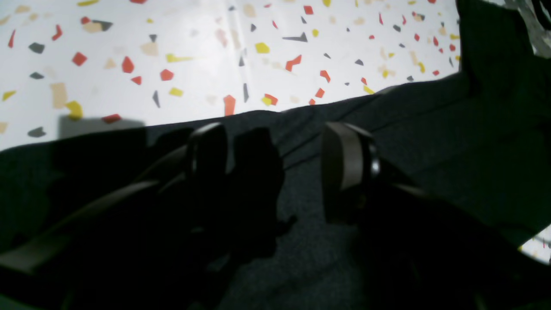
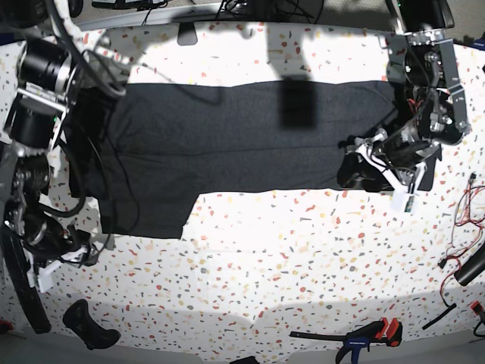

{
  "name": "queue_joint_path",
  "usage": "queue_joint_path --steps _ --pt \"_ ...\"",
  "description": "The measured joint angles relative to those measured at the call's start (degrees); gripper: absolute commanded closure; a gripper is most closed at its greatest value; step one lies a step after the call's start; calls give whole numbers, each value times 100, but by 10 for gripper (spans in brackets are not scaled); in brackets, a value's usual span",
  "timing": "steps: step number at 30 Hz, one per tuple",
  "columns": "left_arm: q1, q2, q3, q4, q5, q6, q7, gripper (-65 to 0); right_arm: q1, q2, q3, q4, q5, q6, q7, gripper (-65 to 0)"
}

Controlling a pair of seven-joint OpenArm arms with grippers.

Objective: Fold the T-shirt properly
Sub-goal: 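Regrasp the folded shirt edges with both grippers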

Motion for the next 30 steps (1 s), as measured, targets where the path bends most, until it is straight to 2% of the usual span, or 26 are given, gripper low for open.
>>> queue_joint_path --steps 2,7,12,18,22,26,30 --pt "2 2 0 0 26 -2 2 -330 103 0 -2 -457 -37 55 101 -301" --pt "0 2 0 0 66 0 2 -330 52 2 4 -1300 -723 72 741 -301" --pt "0 4 0 0 68 0 2 -330 46 -55 2 -1593 -710 72 1239 -301" --pt "0 4 0 0 68 -2 2 -330 -9 -424 9 -1600 -1067 72 1569 -302" --pt "0 2 0 0 66 -2 28 -330 -144 -590 9 -1606 -1058 76 1615 -302" --pt "2 4 0 0 66 0 70 -330 -129 -529 9 -1606 -1051 74 1521 -302" --pt "2 4 0 0 68 -2 68 -330 -129 -374 9 -1558 -715 212 1423 -302"
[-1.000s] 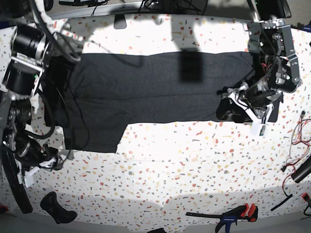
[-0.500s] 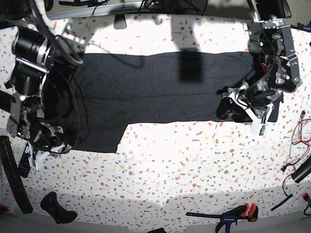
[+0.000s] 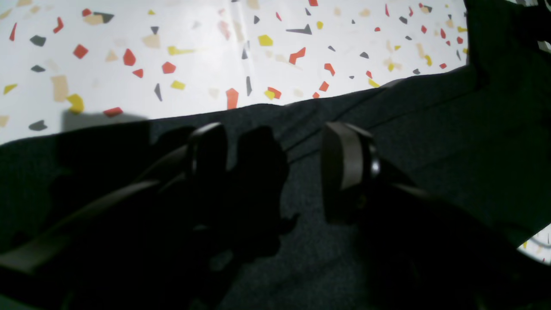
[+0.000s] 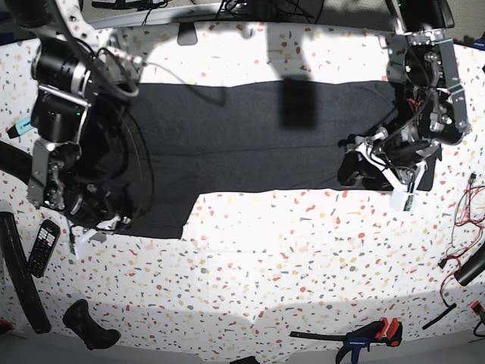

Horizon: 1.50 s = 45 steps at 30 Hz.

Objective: Fold the T-shirt properly
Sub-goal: 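Regrasp the folded shirt edges with both grippers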

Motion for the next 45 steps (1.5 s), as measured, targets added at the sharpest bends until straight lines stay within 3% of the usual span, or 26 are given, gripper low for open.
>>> queue_joint_path --steps 7,9,15,27,29,33,38,41,45 --pt "-2 -2 0 0 -2 2 0 -330 125 422 4 216 90 35 177 -302" --pt "-2 0 0 0 -2 0 0 -330 92 415 4 216 -229 35 262 -301" --pt "-2 0 0 0 -4 0 0 -330 -46 227 4 68 -627 -417 732 -301" --pt "0 0 0 0 -4 0 0 -330 31 -188 7 -621 -807 -442 1220 -301" --pt "-2 0 0 0 -4 2 0 -330 35 -203 11 -621 -802 -376 1215 -270" --pt "-2 0 0 0 -4 0 0 -330 48 -221 9 -621 -765 -238 984 -15" --pt "-2 0 0 0 -2 2 0 -330 46 -208 11 -577 -295 -205 664 0" --pt "0 0 0 0 -2 2 0 -330 28 -203 9 -310 37 17 66 0" --pt "0 -20 0 0 -2 0 -2 -330 -63 -243 4 348 601 13 -678 0"
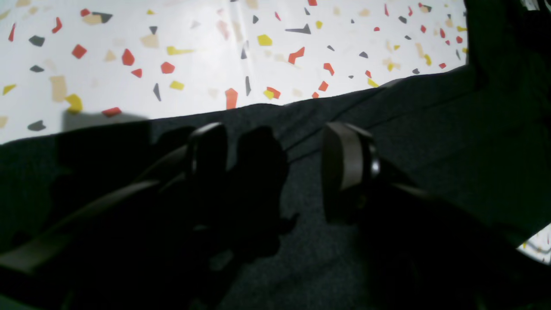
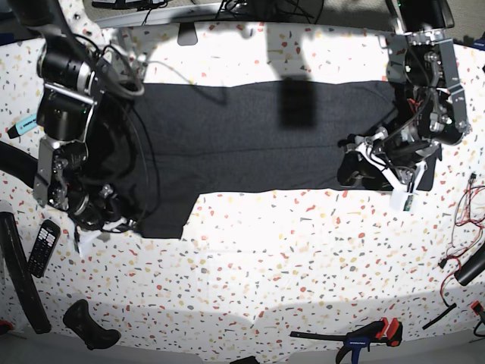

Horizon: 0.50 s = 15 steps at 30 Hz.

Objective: Fold the T-shirt properly
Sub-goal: 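Regrasp the folded shirt edges with both grippers, then fold the hanging shirt flap over with the right gripper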

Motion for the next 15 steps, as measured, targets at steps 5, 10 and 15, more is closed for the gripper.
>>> queue_joint_path --steps 5,10,15 --pt "-160 -527 13 0 2 -85 -44 -330 48 24 0 1237 1237 33 -1241 0" --pt "-398 -1139 0 2 -46 -81 79 -330 42 11 -7 2389 2677 22 -2649 0" --pt "-334 -1491 15 2 -35 -85 304 -330 -431 39 -13 3648 3062 46 -2673 0"
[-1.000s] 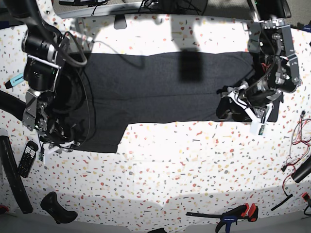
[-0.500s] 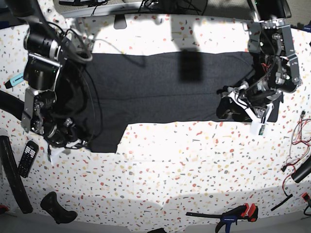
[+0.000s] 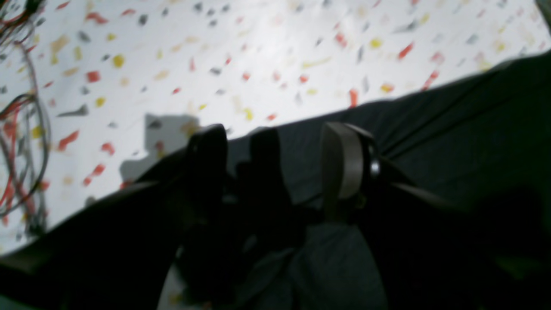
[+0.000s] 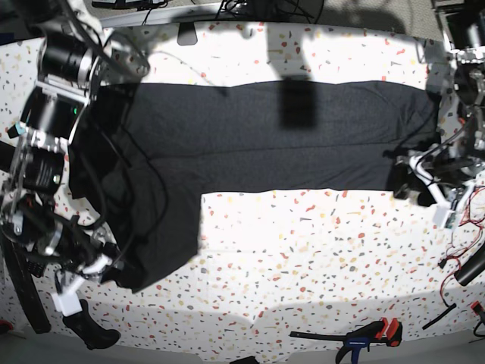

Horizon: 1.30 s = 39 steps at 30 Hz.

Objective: Fold the T-shirt properly
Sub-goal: 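Fold the hanging shirt flap over with the right gripper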

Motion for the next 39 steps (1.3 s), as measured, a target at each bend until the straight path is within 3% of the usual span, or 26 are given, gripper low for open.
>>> queue_joint_path --steps 12,21,30,39 --pt "2 -44 2 0 -48 0 -2 -330 -3377 271 52 3145 -94 0 -70 0" --pt "-2 -46 2 0 -55 0 -2 -330 -5567 339 970 4059 -428 -2 -345 0" --pt "-2 -44 2 0 -55 2 2 -330 -6059 385 2933 4063 -433 -2 -332 0" --pt "-2 -44 2 0 -52 0 2 -330 -6061 516 3235 4063 -129 -2 -162 0"
